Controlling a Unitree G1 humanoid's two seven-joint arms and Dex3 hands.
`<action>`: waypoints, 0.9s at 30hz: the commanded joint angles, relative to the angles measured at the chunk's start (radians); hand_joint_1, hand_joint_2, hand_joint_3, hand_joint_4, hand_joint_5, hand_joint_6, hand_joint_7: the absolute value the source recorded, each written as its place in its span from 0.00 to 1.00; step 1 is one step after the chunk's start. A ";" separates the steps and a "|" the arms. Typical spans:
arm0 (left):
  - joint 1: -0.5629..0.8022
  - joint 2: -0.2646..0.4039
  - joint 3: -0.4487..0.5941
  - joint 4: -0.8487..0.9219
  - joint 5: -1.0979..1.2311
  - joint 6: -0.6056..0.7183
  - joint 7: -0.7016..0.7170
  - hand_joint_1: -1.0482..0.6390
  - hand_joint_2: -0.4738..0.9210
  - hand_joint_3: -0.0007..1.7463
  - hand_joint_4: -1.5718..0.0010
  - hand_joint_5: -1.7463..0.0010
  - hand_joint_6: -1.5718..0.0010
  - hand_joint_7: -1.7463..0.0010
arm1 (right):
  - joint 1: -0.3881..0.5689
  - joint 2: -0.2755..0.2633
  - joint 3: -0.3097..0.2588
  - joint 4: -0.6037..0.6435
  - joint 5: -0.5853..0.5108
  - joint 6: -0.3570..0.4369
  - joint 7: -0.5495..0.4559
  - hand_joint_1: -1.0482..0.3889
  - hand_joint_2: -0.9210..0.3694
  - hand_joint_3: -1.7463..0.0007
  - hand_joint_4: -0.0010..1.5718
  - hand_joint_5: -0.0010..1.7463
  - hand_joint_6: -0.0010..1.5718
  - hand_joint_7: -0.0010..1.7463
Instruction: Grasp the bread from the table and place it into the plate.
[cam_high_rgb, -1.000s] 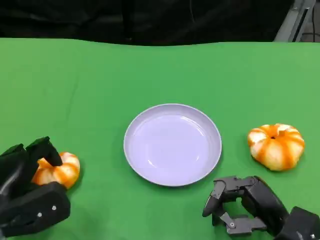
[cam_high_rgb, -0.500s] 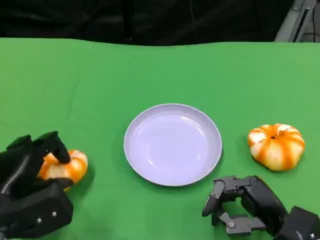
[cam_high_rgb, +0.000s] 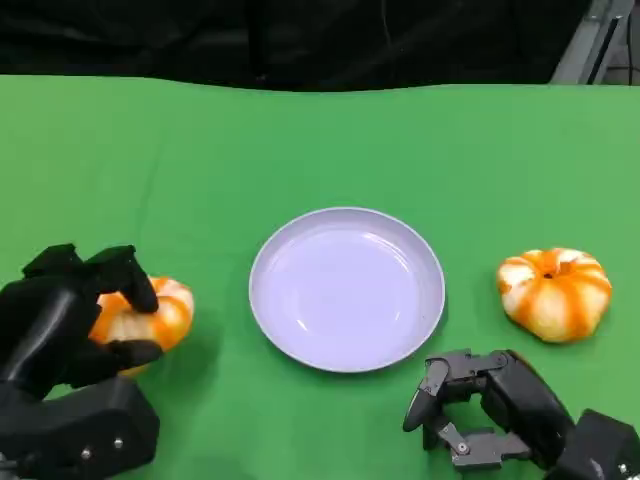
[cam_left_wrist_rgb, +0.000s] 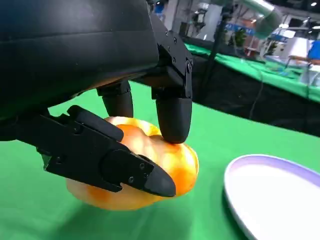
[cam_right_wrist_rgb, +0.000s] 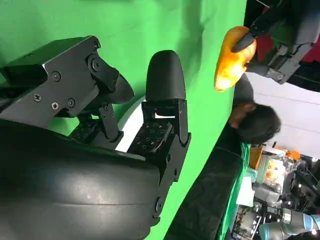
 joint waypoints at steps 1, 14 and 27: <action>0.007 0.006 0.019 -0.046 0.010 0.000 0.000 0.59 0.94 0.00 0.67 0.01 0.65 0.18 | -0.001 -0.009 -0.002 -0.010 0.004 0.009 -0.004 0.85 0.29 0.36 0.64 0.79 0.62 0.60; 0.004 -0.012 0.014 -0.137 0.043 0.049 -0.026 0.60 0.94 0.00 0.65 0.02 0.62 0.20 | -0.005 -0.009 -0.005 0.002 0.010 0.000 0.005 0.86 0.28 0.37 0.64 0.79 0.62 0.61; -0.059 -0.035 -0.014 -0.156 0.087 -0.011 -0.013 0.56 0.95 0.00 0.67 0.00 0.65 0.14 | -0.007 -0.005 -0.003 0.003 0.008 0.008 0.002 0.85 0.28 0.38 0.64 0.79 0.62 0.60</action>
